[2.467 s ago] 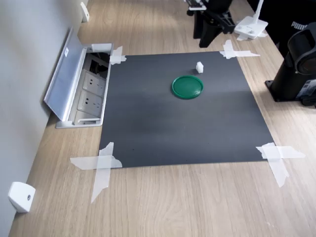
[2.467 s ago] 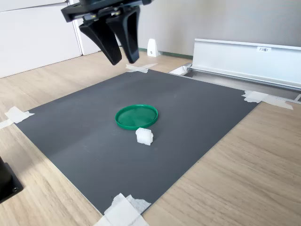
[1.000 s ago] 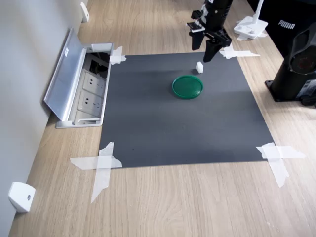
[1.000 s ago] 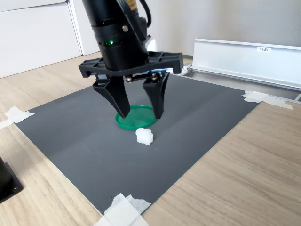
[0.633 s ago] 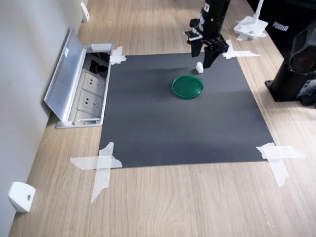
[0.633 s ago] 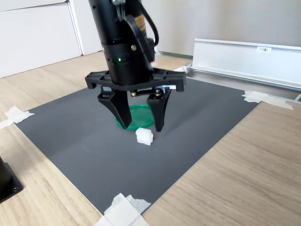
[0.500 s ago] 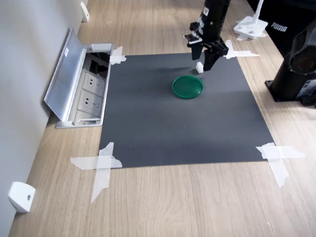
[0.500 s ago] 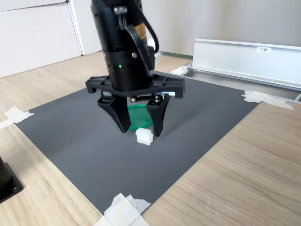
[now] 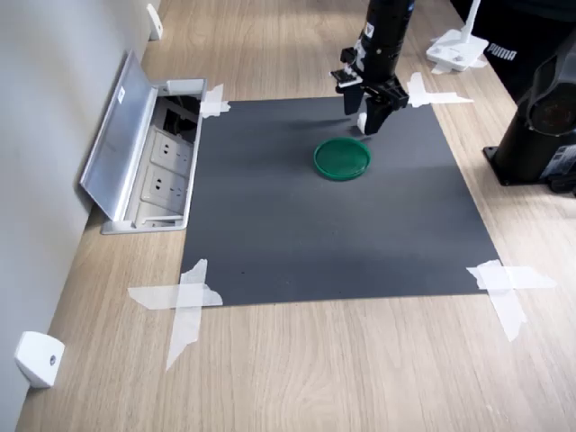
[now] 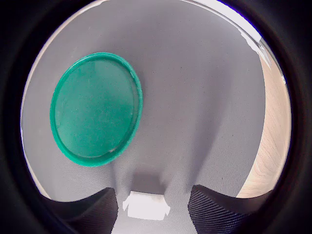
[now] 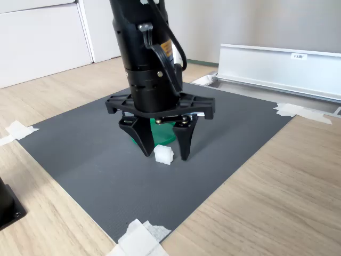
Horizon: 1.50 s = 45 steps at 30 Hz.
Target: Grasp a white terminal and put it on the green lid.
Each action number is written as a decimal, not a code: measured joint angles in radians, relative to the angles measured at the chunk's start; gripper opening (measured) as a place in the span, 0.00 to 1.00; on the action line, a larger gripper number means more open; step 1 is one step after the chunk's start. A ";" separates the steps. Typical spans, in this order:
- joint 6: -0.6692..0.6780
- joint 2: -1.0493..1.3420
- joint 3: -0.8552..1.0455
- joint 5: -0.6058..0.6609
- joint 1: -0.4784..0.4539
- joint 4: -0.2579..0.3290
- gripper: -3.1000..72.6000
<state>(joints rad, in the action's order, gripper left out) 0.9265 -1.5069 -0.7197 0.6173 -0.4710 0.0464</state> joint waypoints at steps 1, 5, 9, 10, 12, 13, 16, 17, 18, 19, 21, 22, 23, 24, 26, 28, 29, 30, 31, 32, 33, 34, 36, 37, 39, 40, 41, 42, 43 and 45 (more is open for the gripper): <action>0.001 -0.001 0.000 0.000 0.000 0.000 0.84; 0.001 -0.002 0.000 0.000 0.000 0.000 0.78; 0.006 -0.007 0.000 -0.002 0.000 0.000 0.74; 0.008 -0.013 0.000 -0.002 0.000 0.000 0.74; 0.009 -0.026 0.000 -0.001 0.000 0.000 0.72; 0.009 -0.030 0.000 -0.001 0.000 0.000 0.70; 0.018 -0.033 0.000 -0.007 0.000 0.000 0.60; 0.022 -0.033 0.000 -0.010 0.000 0.001 0.55; 0.028 -0.033 0.000 -0.012 0.000 0.002 0.49; 0.030 -0.032 0.000 -0.012 0.000 0.006 0.45; 0.040 -0.027 0.000 -0.017 0.000 0.012 0.45; 0.048 -0.023 0.000 -0.019 0.000 0.016 0.45; 0.057 -0.017 0.000 -0.019 0.000 0.018 0.45; 0.065 -0.009 0.000 -0.015 0.000 0.019 0.45; 0.077 0.008 -0.003 0.007 0.000 0.020 0.45; 0.080 0.037 -0.014 0.037 0.010 0.021 0.45; 0.080 0.056 -0.023 0.051 0.020 0.019 0.45; 0.078 0.076 -0.034 0.069 0.038 0.019 0.45; 0.073 0.096 -0.047 0.087 0.060 0.019 0.45; 0.067 0.116 -0.059 0.103 0.085 0.019 0.45; 0.058 0.131 -0.069 0.114 0.104 0.019 0.45; 0.052 0.147 -0.078 0.124 0.127 0.019 0.45; 0.042 0.169 -0.088 0.138 0.167 0.019 0.45; 0.038 0.175 -0.090 0.140 0.188 0.019 0.45; 0.026 0.176 -0.091 0.142 0.234 0.019 0.45; 0.018 0.173 -0.091 0.142 0.250 0.018 0.45; 0.006 0.167 -0.091 0.138 0.268 0.015 0.45; -0.004 0.157 -0.091 0.131 0.284 0.010 0.45; -0.013 0.147 -0.091 0.124 0.295 0.005 0.45; -0.027 0.116 -0.091 0.106 0.316 -0.010 0.45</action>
<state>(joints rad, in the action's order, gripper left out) 0.8999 -1.3911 -0.8109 0.7232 -0.1551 0.0366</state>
